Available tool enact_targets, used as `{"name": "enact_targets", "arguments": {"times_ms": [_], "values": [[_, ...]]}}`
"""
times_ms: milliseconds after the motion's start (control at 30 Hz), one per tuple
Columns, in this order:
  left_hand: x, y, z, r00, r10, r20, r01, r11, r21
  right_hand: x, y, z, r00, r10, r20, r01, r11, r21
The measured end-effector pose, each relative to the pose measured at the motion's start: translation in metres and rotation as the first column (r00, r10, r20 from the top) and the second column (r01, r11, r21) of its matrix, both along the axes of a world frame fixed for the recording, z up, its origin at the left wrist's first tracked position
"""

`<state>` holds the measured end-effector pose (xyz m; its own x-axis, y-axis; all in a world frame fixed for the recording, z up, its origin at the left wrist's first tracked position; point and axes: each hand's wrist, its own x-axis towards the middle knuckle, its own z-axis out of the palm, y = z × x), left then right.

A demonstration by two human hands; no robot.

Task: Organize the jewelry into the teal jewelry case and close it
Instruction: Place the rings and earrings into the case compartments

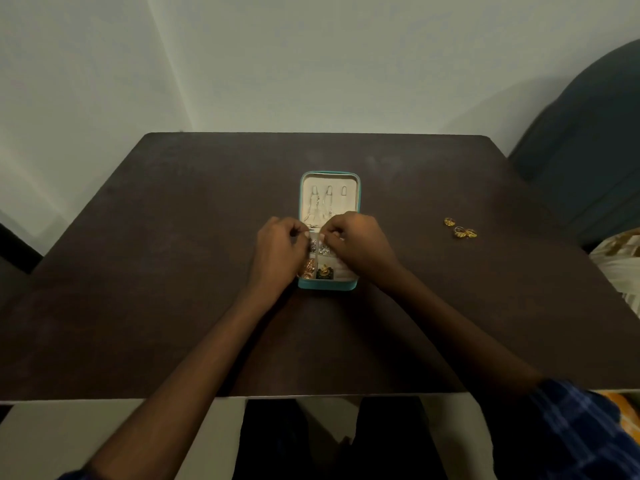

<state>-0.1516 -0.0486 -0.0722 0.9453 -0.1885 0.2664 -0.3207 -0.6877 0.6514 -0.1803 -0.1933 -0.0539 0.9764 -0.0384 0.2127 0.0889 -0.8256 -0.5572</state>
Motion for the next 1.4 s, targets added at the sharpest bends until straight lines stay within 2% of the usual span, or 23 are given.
{"name": "enact_targets", "arguments": {"times_ms": [200, 400, 633, 900, 1000, 1200, 1300, 1400], "values": [[-0.008, -0.046, 0.018, 0.990, -0.116, 0.081, 0.117, 0.993, -0.012, -0.030, -0.085, 0.004, 0.982, -0.188, -0.003, 0.188, 0.982, -0.015], [-0.015, -0.115, 0.018, 0.950, -0.306, 0.066, 0.303, 0.952, 0.051, -0.056, -0.183, -0.016, 0.901, -0.433, 0.000, 0.430, 0.896, -0.111], [-0.023, -0.173, 0.016, 0.908, -0.415, -0.047, 0.418, 0.899, 0.131, -0.056, -0.207, -0.028, 0.931, -0.365, 0.019, 0.356, 0.893, -0.277], [-0.028, -0.181, 0.010, 0.896, -0.441, -0.051, 0.443, 0.882, 0.164, -0.047, -0.211, -0.033, 0.959, -0.268, 0.096, 0.284, 0.881, -0.378], [-0.029, -0.176, 0.012, 0.897, -0.441, 0.004, 0.437, 0.891, 0.119, -0.049, -0.208, -0.027, 0.974, -0.201, 0.106, 0.223, 0.935, -0.276], [-0.030, -0.142, 0.027, 0.849, -0.507, 0.151, 0.505, 0.862, 0.055, -0.060, -0.172, 0.007, 0.996, 0.083, 0.043, -0.079, 0.993, -0.092], [-0.036, -0.119, 0.035, 0.846, -0.514, 0.143, 0.522, 0.853, -0.015, -0.062, -0.149, 0.021, 0.986, 0.161, -0.038, -0.158, 0.985, 0.062], [-0.040, -0.092, 0.037, 0.898, -0.429, 0.101, 0.437, 0.895, -0.084, -0.061, -0.121, 0.028, 0.983, 0.167, -0.077, -0.149, 0.970, 0.192]]}}
